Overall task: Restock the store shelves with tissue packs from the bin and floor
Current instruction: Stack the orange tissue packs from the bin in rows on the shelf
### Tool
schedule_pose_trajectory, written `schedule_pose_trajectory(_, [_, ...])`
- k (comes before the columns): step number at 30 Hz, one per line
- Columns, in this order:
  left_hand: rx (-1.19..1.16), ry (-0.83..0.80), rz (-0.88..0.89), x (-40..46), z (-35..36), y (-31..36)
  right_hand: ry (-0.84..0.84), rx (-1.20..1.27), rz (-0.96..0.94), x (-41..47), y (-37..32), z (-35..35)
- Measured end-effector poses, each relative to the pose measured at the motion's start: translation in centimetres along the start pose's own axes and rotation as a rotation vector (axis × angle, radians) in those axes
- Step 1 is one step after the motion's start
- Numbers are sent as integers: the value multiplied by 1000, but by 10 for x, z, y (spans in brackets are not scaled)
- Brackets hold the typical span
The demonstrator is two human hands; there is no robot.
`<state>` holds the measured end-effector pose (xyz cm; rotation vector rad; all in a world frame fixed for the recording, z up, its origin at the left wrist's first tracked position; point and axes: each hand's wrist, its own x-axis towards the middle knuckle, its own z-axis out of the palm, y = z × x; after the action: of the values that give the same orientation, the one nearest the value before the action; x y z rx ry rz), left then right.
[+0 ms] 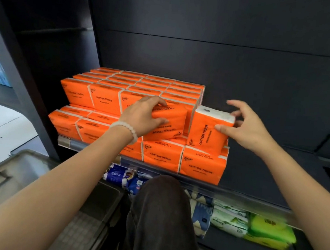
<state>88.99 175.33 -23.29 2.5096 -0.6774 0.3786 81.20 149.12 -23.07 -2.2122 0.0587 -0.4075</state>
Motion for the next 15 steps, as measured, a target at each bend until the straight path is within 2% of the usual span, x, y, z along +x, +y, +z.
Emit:
schedule_pose_trajectory(7, [-58, 29, 9, -5, 7, 15, 53, -103, 4, -18, 18, -24])
schedule_pose_trajectory(11, [-16, 56, 6, -6, 13, 22, 67, -108, 46, -26, 32, -40])
schedule_pose_trajectory(15, [72, 14, 91, -5, 17, 35, 51, -90, 61, -31, 39, -44])
